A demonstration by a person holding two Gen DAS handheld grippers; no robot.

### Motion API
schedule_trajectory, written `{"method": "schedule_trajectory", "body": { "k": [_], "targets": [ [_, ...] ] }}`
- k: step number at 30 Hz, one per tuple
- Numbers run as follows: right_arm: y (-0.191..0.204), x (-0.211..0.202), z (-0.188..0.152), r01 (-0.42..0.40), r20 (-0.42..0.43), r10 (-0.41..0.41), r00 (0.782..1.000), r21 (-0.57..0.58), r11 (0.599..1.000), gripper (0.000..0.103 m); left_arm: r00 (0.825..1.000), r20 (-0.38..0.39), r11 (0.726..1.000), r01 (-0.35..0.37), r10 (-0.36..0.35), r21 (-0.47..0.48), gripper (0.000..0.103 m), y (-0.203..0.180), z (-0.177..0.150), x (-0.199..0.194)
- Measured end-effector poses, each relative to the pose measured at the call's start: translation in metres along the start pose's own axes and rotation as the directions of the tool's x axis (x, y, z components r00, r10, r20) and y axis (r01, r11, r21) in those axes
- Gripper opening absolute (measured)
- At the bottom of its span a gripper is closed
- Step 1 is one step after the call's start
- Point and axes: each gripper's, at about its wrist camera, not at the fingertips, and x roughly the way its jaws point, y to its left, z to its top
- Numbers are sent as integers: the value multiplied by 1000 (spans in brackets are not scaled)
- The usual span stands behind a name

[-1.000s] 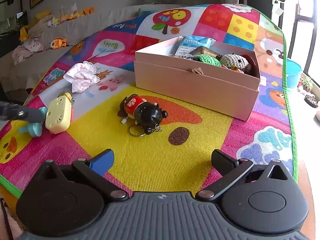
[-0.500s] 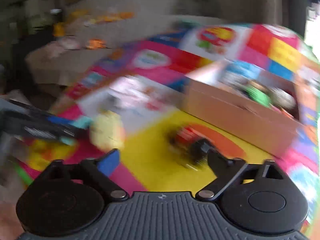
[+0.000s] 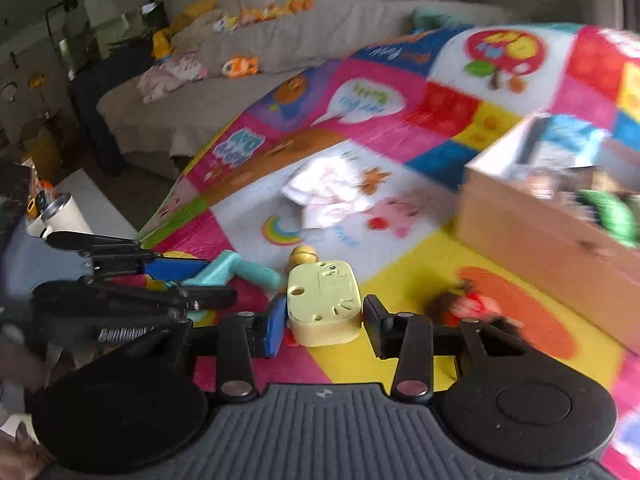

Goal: Organize objects

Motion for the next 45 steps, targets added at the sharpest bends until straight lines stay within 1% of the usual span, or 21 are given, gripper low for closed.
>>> {"method": "schedule_trajectory", "body": {
  "k": [1, 3, 5, 7, 9, 12, 14, 17, 19, 20, 22, 24, 25, 27, 29, 32, 37, 39, 41, 43, 45],
  "targets": [
    [-6, -12, -6, 23, 6, -23, 1000, 10, 1000, 41, 1000, 2, 1000, -11, 11, 1, 36, -1, 0, 1],
    [-15, -32, -19, 68, 7, -68, 998, 24, 997, 40, 1000, 5, 1000, -27, 27, 6, 19, -4, 1, 1],
    [-22, -51, -34, 133, 15, -133, 991, 20, 991, 40, 1000, 1, 1000, 23, -23, 2, 15, -7, 3, 1],
    [-29, -70, -48, 190, 31, -191, 981, 27, 981, 40, 997, 13, 997, 77, -77, 20, 14, -14, 5, -3],
    [-38, -88, -58, 208, 56, -212, 976, 66, 976, 40, 993, 42, 993, 109, -112, 52, 14, -25, 13, -10],
    [-48, -111, -63, 224, 117, -238, 964, 118, 967, 40, 974, 90, 977, 199, -206, 74, 9, -41, 43, -22],
    [-51, -122, -63, 232, 155, -252, 955, 138, 963, 40, 963, 146, 967, 207, -228, 147, 9, -63, 74, -29],
    [-57, -129, -63, 232, 195, -262, 945, 168, 958, 40, 942, 230, 948, 182, -244, 261, 9, -98, 120, -33],
    [-61, -132, -66, 230, 208, -268, 941, 187, 955, 40, 931, 264, 942, 174, -252, 286, 9, -114, 145, -31],
    [-62, -132, -68, 226, 210, -266, 941, 196, 954, 40, 926, 264, 941, 197, -270, 275, 9, -118, 156, -30],
    [-65, -131, -71, 209, 214, -254, 943, 214, 954, 40, 911, 232, 926, 280, -340, 255, 11, -120, 168, -30],
    [-67, -127, -75, 195, 209, -243, 947, 226, 954, 40, 904, 230, 917, 300, -361, 264, 14, -117, 159, -36],
    [-69, -121, -76, 189, 199, -237, 951, 233, 954, 40, 908, 222, 916, 292, -356, 276, 14, -115, 149, -37],
    [-69, -110, -74, 195, 176, -239, 955, 235, 952, 40, 926, 169, 914, 280, -338, 294, 15, -108, 123, -35],
    [-65, -101, -74, 208, 168, -245, 955, 213, 955, 40, 948, 104, 915, 256, -300, 311, 16, -101, 92, -30],
    [-58, -92, -71, 211, 170, -240, 956, 170, 963, 40, 968, 39, 919, 222, -247, 325, 16, -87, 49, -29],
    [-50, -87, -69, 226, 146, -243, 959, 124, 966, 41, 975, -64, 946, 221, -212, 239, 15, -67, 14, -7],
    [-49, -87, -70, 245, 132, -258, 957, 110, 963, 41, 984, -33, 948, 175, -173, 264, 20, -70, 11, -3],
    [-49, -86, -75, 275, 110, -284, 952, 94, 957, 41, 985, -29, 948, 171, -170, 268, 21, -75, 15, -1],
    [-50, -83, -81, 310, 85, -315, 945, 75, 948, 42, 985, -28, 947, 171, -170, 270, 27, -79, 16, 2],
    [-52, -77, -87, 332, 59, -336, 940, 67, 941, 50, 986, -25, 947, 164, -164, 277, 28, -81, 15, 3]
  ]
}}
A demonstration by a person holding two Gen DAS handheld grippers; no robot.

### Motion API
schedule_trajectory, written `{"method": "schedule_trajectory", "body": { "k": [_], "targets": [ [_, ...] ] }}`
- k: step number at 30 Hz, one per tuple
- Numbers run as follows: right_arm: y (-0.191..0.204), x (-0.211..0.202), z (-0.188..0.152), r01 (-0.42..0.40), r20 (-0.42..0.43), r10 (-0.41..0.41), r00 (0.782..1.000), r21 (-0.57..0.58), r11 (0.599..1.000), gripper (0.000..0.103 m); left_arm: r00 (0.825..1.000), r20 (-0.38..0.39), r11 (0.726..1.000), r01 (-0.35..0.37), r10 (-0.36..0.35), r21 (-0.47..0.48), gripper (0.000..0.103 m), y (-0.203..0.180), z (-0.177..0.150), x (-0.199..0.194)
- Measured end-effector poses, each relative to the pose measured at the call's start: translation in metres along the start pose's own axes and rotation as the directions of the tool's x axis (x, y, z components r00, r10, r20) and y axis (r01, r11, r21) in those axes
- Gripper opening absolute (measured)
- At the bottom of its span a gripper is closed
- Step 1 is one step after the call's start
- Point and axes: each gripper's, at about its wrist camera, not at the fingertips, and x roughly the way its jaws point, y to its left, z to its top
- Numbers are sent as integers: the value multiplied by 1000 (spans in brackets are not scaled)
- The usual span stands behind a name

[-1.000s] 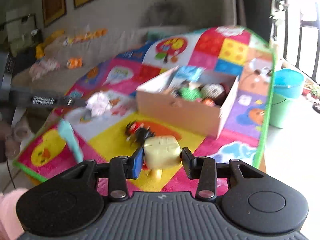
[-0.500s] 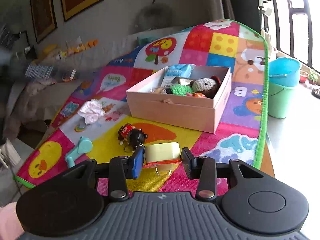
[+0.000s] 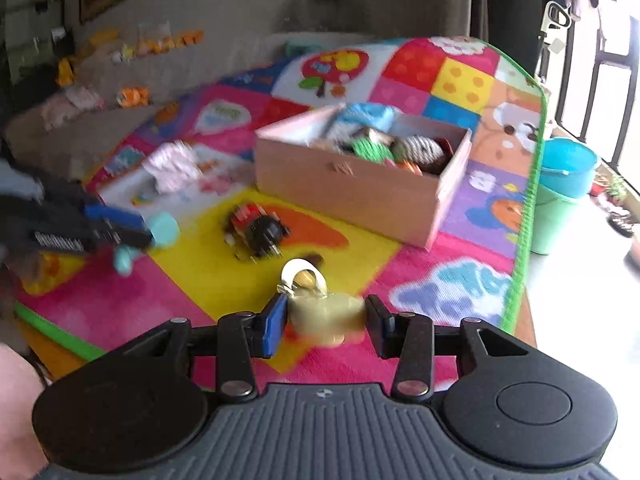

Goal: Organize objects

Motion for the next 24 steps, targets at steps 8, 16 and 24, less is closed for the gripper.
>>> {"method": "schedule_trajectory", "body": {
  "k": [8, 16, 24],
  "targets": [
    [4, 8, -9, 12, -19, -12, 1000, -26, 1000, 63, 1000, -22, 1000, -14, 14, 2, 29, -3, -6, -9],
    [4, 9, -10, 8, -16, -8, 1000, -13, 1000, 71, 999, -32, 1000, -31, 31, 3, 33, -5, -6, -4],
    [3, 10, -13, 10, -5, -10, 1000, -6, 1000, 76, 995, -47, 993, 80, -85, -88, 23, 4, -15, 0]
  ]
}}
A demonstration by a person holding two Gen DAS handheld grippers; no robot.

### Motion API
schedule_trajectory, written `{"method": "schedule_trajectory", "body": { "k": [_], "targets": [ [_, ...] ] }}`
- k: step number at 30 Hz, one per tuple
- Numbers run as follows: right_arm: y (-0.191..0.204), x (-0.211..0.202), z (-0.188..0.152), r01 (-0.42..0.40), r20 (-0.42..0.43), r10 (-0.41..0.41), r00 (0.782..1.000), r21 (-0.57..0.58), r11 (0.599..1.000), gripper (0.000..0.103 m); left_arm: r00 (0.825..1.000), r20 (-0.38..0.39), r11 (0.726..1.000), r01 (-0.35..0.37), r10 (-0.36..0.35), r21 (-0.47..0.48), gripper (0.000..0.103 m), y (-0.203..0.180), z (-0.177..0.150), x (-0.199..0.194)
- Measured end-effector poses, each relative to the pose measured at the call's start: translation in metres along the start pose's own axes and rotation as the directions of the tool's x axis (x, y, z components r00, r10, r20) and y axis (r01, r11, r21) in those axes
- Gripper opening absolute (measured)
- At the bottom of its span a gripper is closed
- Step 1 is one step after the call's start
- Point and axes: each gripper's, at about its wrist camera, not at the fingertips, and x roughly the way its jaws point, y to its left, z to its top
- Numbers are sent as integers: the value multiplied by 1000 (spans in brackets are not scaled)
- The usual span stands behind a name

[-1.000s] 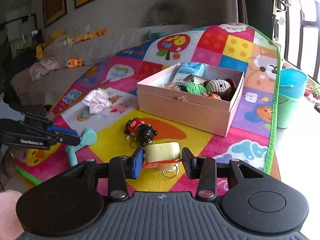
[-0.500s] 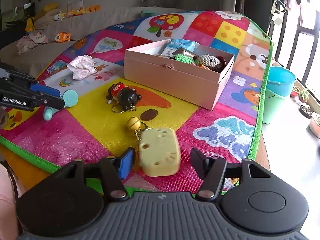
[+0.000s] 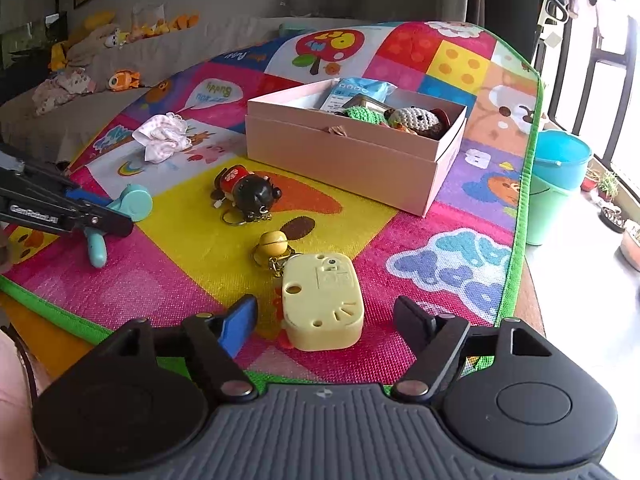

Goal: Organize objects

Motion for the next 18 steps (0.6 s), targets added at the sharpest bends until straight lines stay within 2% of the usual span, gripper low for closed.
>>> {"method": "schedule_trajectory", "body": {
  "k": [3, 5, 6, 7, 9, 15, 18],
  "targets": [
    [0, 1, 3, 2, 12, -2, 1000, -4, 1000, 76, 1000, 11, 1000, -10, 9, 22, 22, -5, -5, -2],
    [1, 4, 6, -2, 10, 2, 1000, -12, 1000, 72, 1000, 21, 1000, -12, 12, 7, 21, -4, -7, -2],
    [2, 6, 7, -7, -3, 7, 1000, -23, 1000, 54, 1000, 24, 1000, -9, 9, -3, 20, -3, -7, -1],
    [3, 5, 10, -24, -8, 23, 1000, -29, 999, 46, 1000, 27, 1000, -8, 8, -10, 19, -2, -7, -2],
    [2, -4, 17, -20, 15, 20, 1000, -25, 999, 46, 999, 35, 1000, -7, 8, -21, 16, 1, -8, -2],
    [-16, -48, 46, -30, 158, 25, 987, 30, 999, 46, 998, 68, 999, -6, 9, -37, 15, 1, -10, -2],
    [-19, -58, 52, -5, 189, -1, 982, 30, 1000, 46, 996, 85, 999, 29, -27, -27, 14, 1, 1, -5]
  ]
}}
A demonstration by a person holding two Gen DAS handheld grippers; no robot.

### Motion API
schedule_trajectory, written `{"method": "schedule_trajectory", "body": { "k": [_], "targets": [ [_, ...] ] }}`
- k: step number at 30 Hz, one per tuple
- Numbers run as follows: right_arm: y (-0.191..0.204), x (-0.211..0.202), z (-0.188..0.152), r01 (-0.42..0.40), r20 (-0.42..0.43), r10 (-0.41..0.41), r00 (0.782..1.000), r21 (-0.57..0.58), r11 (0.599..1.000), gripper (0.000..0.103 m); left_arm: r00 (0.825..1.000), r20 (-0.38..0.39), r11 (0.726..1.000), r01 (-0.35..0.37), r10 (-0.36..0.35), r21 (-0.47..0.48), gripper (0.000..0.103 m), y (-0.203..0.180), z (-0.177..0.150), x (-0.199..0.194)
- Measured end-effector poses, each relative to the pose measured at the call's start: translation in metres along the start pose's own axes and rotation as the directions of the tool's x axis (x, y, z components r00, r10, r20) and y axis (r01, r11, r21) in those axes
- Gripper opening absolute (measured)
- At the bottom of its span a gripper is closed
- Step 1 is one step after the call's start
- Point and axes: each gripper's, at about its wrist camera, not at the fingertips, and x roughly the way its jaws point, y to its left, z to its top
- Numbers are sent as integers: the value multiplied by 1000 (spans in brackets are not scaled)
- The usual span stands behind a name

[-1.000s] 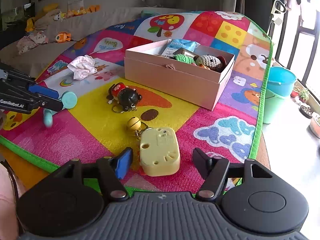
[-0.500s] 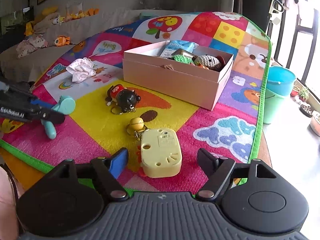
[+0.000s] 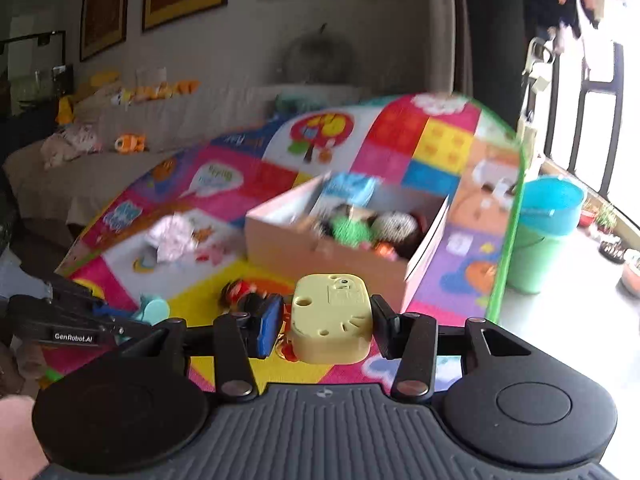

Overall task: Organize objects
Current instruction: 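Drop the teal toy into the pink box with the left tool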

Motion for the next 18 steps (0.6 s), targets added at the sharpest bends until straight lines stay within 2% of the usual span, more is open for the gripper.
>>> {"method": "schedule_trajectory", "body": {
  "k": [2, 4, 6, 8, 9, 11, 14, 17, 18],
  "targets": [
    [-2, -3, 1, 6, 8, -6, 1000, 2, 1000, 46, 999, 39, 1000, 19, -20, 23, 14, -3, 21, -5],
    [-3, -4, 0, 4, 9, -4, 1000, 11, 1000, 46, 993, 113, 998, 22, -29, 60, 14, -8, 54, -12],
    [-5, -3, -1, 0, 5, 0, 1000, 24, 1000, 46, 979, 203, 994, 11, -32, 106, 14, -16, 94, -14],
    [-6, 0, -3, 2, -2, -2, 1000, 40, 999, 46, 959, 280, 994, 25, -55, 109, 14, -21, 131, -5],
    [-7, 1, -4, 7, -6, -7, 1000, 48, 999, 46, 957, 281, 994, 50, -76, 98, 18, -20, 148, 5],
    [-8, 0, -5, 14, -7, -14, 1000, 53, 998, 46, 967, 237, 996, 84, -92, 43, 19, -15, 175, 34],
    [-12, -3, -8, 39, 0, -39, 999, 50, 998, 46, 969, 233, 996, 85, -79, -16, 19, -7, 181, 56],
    [-20, -2, -5, 61, -1, -61, 998, 64, 996, 45, 968, 234, 992, 103, -85, -66, 19, 4, 163, 56],
    [-22, -1, -1, 64, 1, -64, 998, 73, 995, 41, 968, 232, 990, 116, -94, -83, 19, 8, 153, 53]
  ]
}}
